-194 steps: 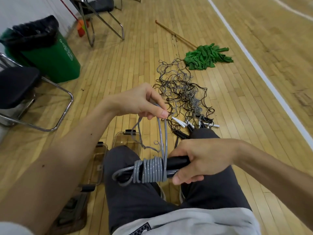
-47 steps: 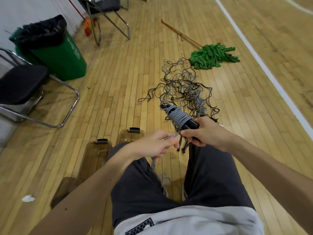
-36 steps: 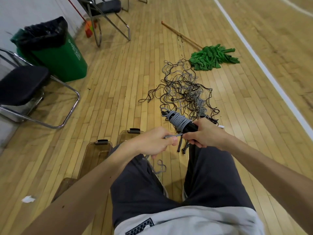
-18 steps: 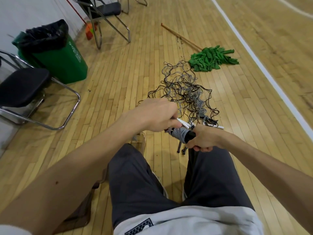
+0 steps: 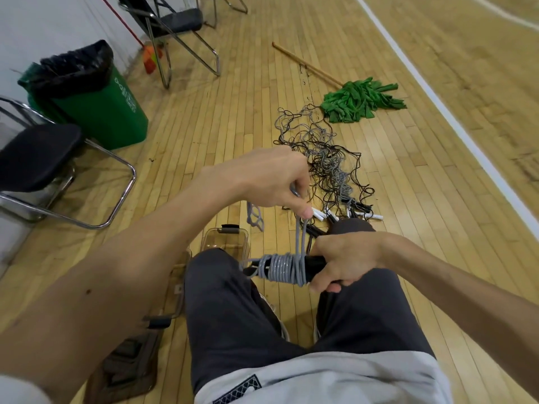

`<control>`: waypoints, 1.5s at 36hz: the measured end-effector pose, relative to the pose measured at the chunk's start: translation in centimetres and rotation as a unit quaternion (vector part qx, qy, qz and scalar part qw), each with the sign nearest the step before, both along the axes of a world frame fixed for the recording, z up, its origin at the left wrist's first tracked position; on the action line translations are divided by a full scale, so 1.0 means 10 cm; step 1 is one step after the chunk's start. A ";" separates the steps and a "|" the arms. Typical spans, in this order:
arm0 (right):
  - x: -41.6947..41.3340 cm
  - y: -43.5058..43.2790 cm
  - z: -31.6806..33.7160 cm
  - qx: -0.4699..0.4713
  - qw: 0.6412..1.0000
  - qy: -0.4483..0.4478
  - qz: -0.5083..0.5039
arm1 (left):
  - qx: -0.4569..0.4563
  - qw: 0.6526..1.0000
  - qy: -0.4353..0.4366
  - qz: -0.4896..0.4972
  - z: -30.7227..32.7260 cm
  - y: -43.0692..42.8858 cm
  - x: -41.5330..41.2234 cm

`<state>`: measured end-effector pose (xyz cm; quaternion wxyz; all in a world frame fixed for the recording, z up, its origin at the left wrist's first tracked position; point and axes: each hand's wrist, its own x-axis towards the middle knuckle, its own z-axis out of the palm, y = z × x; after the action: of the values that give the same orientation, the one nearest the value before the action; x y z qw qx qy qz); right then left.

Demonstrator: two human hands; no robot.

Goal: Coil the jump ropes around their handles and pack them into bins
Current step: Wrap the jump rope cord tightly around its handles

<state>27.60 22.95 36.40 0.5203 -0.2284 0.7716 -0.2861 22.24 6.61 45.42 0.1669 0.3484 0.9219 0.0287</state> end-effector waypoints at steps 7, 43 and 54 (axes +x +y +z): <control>0.14 -0.03 0.08 -0.055 0.997 0.003 0.044 | 0.067 0.996 -0.062 0.022 -0.06 -0.09 0.03; -0.13 0.24 -0.22 -0.257 0.934 -0.030 -0.248 | 0.387 0.779 -0.385 0.308 -1.33 -0.51 0.62; -0.22 0.22 -0.56 -0.148 0.938 0.110 -0.294 | 0.465 0.632 -0.502 0.365 -1.49 -0.39 0.68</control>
<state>25.38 25.14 30.80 0.2848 -0.0960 0.8059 -0.5101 29.06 2.73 30.53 0.3956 -0.0533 0.6126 0.6822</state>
